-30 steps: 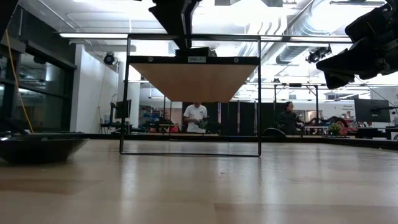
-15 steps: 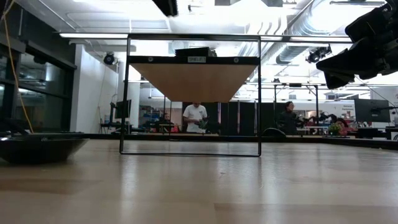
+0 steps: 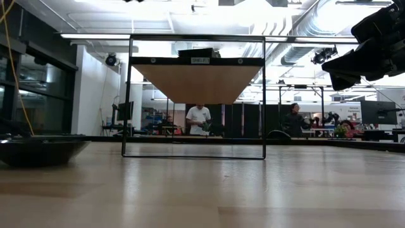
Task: Pick & Place Mini shaped plates
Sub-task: Stack the leaf-shaped plate on top of the stacked leaf-shaped plates on the shelf
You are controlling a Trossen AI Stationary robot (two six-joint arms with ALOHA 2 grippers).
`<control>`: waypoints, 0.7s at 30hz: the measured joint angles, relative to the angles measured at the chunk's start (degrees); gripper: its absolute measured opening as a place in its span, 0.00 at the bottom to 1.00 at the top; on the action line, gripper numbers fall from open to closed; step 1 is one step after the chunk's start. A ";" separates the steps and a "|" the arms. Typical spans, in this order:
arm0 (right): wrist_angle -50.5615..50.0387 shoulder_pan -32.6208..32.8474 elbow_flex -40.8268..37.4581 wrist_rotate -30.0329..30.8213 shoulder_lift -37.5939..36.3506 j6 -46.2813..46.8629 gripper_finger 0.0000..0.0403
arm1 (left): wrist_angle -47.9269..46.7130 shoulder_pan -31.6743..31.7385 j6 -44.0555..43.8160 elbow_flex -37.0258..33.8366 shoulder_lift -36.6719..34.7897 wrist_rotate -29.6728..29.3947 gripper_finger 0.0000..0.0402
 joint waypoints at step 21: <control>0.01 -0.02 0.00 0.01 0.00 0.00 0.01 | 36.76 -18.40 -8.13 -39.67 -15.75 11.00 0.37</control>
